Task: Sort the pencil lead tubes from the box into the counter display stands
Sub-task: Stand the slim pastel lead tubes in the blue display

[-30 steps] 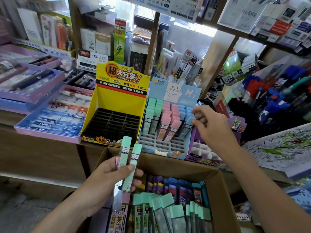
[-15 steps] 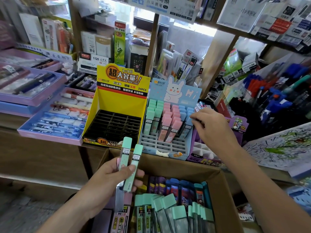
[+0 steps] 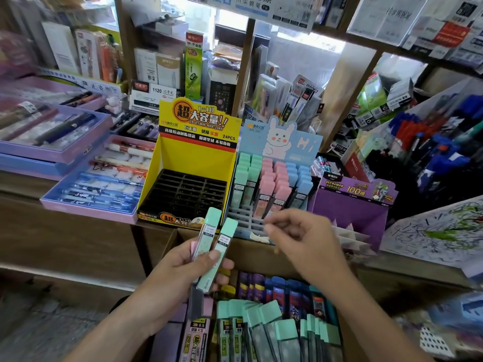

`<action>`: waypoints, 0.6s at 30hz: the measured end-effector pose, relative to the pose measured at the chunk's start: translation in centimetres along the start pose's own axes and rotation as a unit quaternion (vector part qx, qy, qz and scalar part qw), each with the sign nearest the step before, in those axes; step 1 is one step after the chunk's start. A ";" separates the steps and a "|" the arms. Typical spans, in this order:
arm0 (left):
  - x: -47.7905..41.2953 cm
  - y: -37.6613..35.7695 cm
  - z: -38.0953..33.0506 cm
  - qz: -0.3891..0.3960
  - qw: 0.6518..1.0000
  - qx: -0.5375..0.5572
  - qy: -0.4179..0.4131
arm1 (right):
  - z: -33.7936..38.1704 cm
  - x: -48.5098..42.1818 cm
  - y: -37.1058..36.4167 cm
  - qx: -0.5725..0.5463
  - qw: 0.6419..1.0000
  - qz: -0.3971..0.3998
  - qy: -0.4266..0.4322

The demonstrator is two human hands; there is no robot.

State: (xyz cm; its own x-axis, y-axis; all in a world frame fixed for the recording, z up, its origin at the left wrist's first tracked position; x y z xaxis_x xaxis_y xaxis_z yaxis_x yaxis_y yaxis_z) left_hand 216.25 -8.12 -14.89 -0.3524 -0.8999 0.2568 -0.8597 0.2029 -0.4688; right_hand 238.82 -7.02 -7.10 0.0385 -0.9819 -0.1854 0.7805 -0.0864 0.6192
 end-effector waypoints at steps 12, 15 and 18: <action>0.1 -0.5 0.1 0.042 0.999 -0.011 -0.007 | -0.2 0.1 -5.5 -0.169 0.980 0.059 -0.083; -0.1 0.0 0.4 0.019 1.000 0.011 -0.009 | -0.1 -0.2 -5.0 -0.197 0.976 0.048 -0.081; -0.5 0.8 0.8 -0.024 0.999 0.045 -0.007 | 0.3 -0.9 -3.3 -0.211 0.975 0.019 -0.062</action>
State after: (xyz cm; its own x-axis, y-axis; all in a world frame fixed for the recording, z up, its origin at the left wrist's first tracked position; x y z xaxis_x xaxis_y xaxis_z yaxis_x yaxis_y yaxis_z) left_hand 216.00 -7.84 -16.06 -0.3059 -0.9131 0.2696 -0.8389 0.1246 -0.5298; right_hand 235.99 -5.86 -8.76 0.0166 -0.9981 -0.0587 0.9683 0.0014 0.2496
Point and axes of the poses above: each hand's wrist, its own x-axis away from the middle knuckle, its own y-axis out of the back of the hand, z = x × y, the point moved 3 cm from there along -x, towards the middle knuckle, and after that the axes turned 7 degrees about x, right-handed, at the moved point
